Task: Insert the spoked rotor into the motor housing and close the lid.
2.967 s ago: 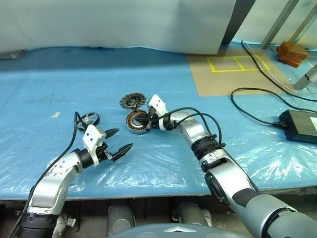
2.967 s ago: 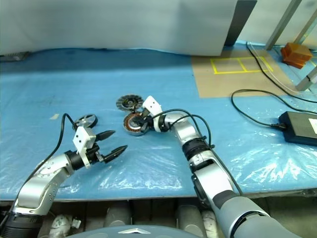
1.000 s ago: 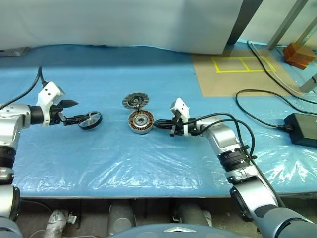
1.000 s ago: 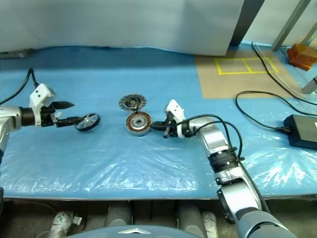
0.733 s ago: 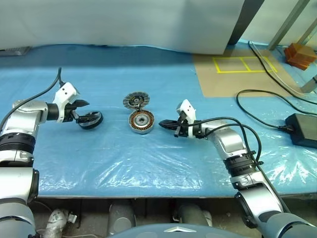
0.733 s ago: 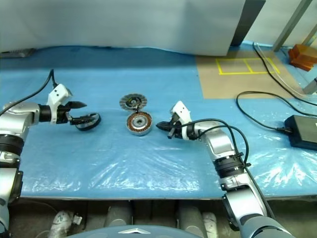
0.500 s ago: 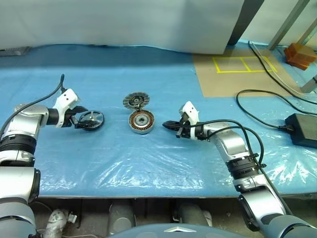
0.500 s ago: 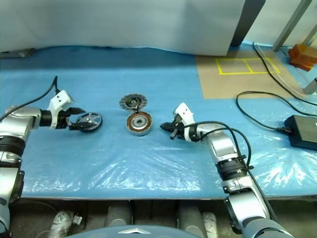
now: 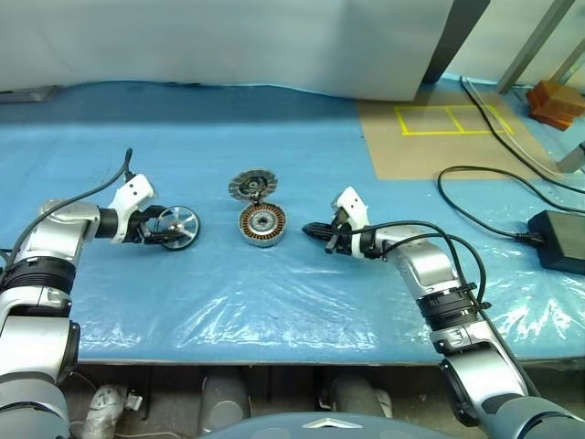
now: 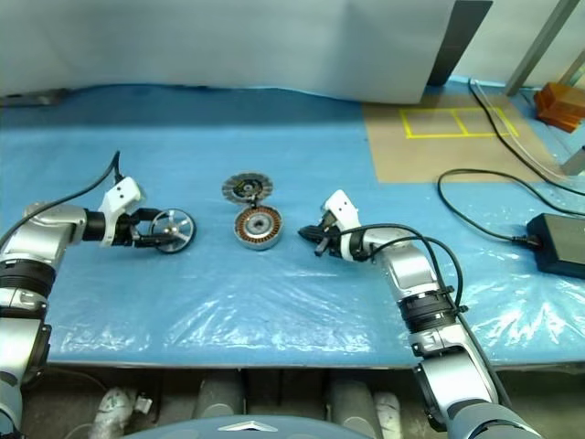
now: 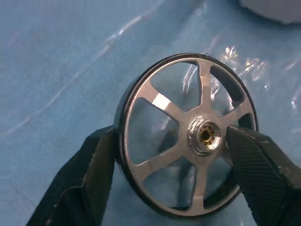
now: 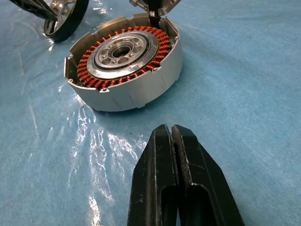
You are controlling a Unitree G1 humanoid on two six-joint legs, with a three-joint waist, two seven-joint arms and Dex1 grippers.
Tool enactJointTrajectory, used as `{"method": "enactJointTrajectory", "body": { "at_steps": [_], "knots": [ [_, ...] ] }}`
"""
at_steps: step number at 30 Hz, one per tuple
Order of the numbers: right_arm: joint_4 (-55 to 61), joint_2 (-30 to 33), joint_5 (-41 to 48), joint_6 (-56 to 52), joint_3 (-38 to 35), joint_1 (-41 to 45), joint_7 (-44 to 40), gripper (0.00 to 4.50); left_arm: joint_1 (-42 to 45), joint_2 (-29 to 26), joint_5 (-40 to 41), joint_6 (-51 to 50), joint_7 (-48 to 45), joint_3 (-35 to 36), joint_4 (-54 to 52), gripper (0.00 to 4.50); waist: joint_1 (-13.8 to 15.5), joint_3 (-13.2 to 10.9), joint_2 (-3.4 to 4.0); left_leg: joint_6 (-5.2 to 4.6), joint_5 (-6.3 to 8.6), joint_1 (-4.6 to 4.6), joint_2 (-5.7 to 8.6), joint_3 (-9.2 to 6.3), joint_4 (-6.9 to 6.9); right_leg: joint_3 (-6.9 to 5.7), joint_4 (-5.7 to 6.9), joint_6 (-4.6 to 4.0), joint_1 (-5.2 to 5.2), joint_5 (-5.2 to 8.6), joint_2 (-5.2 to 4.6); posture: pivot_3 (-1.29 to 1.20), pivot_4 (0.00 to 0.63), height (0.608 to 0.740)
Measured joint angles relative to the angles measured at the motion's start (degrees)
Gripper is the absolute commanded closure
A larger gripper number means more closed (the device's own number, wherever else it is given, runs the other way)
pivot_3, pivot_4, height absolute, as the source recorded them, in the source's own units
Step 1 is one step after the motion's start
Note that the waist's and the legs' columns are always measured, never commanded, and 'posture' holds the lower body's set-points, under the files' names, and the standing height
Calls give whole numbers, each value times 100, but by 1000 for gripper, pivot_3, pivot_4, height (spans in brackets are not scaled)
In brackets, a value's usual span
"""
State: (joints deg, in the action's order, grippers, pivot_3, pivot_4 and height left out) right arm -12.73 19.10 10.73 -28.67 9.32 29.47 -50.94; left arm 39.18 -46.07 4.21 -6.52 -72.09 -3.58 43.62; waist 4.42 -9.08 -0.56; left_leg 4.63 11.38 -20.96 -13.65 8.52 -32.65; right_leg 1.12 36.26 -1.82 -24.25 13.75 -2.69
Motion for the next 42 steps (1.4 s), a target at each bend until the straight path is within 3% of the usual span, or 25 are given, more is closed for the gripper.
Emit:
{"method": "enactJointTrajectory", "body": {
  "at_steps": [12, 21, 26, 35, 42],
  "knots": [
    [-11, -13, -29, 34, 40, 1, 11, 4500, -340, 20, 165, -90, 159, 211, -397, 1363, -10, 0, 1, 0, 0, 8, 1, 1, -5, 2, 9, -1, 4, 1, -2, 0, 150, 740],
    [-12, 187, 321, -423, -408, 74, 7, 4500, -1186, 0, 1406, -2043, -250, 441, -2949, 1363, 11, -1, -1, 0, 0, -13, -2, 0, 8, -11, -22, 0, 1, 0, -2, 0, 150, 740],
    [-173, 298, 326, -427, -590, 84, 128, 4500, -1249, 617, 1760, -2517, 239, 442, -3672, 1363, 4, -1, -1, -1, 0, -13, 0, 0, 11, -10, -28, 1, 3, -1, -1, 0, 150, 740],
    [-31, 305, 324, -467, -584, -212, 273, 4500, -681, 1579, 1539, -2269, 939, 96, -3059, 1363, -17, -1, -1, -2, -1, -16, 1, 0, 15, -8, -41, 7, 4, -5, 3, 0, 150, 740],
    [132, 346, 324, -545, -587, -314, 370, 4500, -236, 1808, 1345, -1955, 962, -75, -2305, 1363, -26, -1, -1, -2, -1, -14, 2, -1, 15, -5, -41, 8, 5, -6, 3, 0, 150, 740]
  ]
}}
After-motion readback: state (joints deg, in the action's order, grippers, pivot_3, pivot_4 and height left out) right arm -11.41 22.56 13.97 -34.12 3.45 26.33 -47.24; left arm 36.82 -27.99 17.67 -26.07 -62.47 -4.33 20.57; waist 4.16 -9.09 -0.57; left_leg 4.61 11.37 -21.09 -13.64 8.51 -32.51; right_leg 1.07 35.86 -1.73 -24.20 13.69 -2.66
